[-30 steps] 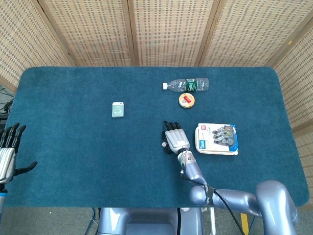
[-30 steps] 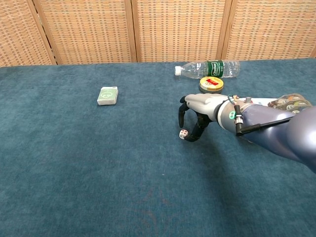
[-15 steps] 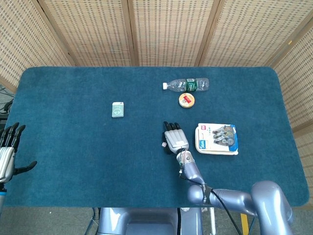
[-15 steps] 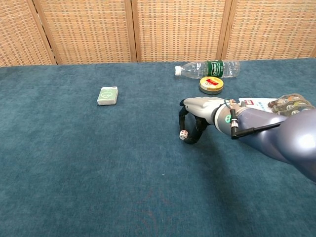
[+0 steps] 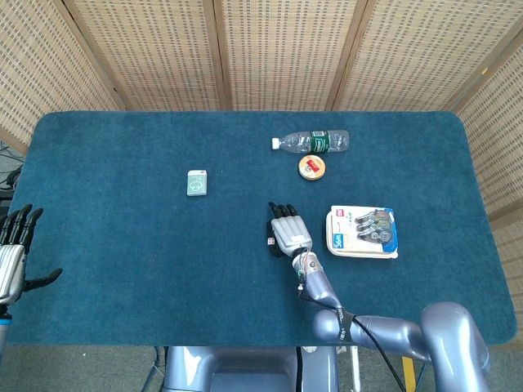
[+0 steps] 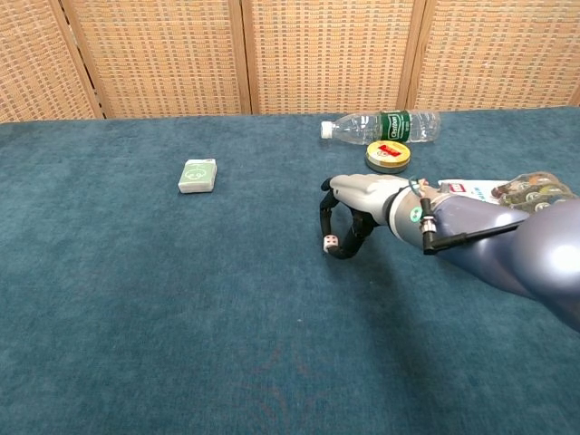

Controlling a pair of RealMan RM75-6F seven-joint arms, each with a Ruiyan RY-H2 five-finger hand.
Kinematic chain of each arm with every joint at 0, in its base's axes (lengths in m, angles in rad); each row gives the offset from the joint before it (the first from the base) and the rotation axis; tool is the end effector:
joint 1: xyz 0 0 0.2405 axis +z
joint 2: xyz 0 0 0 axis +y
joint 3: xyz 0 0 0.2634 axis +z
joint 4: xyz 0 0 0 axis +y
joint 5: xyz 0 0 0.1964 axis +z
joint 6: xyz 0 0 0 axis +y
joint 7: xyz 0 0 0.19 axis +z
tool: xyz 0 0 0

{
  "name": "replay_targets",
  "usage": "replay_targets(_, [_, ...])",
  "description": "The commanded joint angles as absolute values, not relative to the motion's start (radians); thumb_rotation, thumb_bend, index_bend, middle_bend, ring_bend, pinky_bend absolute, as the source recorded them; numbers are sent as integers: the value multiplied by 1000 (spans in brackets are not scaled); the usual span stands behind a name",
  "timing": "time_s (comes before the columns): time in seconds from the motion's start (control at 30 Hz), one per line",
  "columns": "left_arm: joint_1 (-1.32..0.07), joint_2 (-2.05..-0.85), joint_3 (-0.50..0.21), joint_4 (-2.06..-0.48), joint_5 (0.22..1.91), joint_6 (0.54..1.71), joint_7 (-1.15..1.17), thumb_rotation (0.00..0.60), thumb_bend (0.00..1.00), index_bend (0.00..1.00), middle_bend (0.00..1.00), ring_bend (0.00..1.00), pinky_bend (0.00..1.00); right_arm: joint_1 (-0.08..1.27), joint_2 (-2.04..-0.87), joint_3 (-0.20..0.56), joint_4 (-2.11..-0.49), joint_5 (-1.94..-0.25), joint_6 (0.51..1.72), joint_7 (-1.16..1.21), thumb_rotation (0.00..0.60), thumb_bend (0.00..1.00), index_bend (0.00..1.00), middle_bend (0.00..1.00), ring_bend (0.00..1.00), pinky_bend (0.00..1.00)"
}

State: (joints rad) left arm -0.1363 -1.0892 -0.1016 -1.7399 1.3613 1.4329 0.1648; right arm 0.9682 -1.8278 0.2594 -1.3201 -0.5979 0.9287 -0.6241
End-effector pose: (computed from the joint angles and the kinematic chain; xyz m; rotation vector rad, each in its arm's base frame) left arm -0.2988 0.2490 0.1804 -1.3409 -0.8945 -0.8331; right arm -0.0939 -0.4044 -0.1075 1.8256 -1.1559 0.7540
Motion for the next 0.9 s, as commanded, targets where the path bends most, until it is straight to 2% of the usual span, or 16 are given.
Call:
replay_targets(0.03, [-137,-1088,-101,-1741,1362,1432,164,600,0,0,0,0,0,963,-1782,264,-1384,-635,949,-622,600,466,520,0,0,0])
replay_targets(0.4, [-138,-1083,-96,-1744,1369,1432,154,600,0,0,0,0,0,952,-1489,329,-1809,-796,1083,-692,600,466,519,0,0,0])
replay_targets(0.43, [-138,-1083,-95,-1745,1371,1432,155,600,0,0,0,0,0,952,-1472,333,-1829,-799,1092,-703,600,462,499,0,0,0])
replay_targets(0.57, [-135,-1085,-88,-1746,1385,1437,162,600,0,0,0,0,0,951,-1418,342,-1893,-797,1133,-745,600,399,203,0,0,0])
replay_targets(0.63, [-133,-1086,-85,-1747,1391,1442,162,600,0,0,0,0,0,952,-1403,347,-1914,-768,1145,-750,600,348,116,0,0,0])
replay_targets(0.9, [-131,-1086,-83,-1745,1391,1443,156,600,0,0,0,0,0,951,-1355,335,-1948,-729,1175,-765,600,311,106,0,0,0])
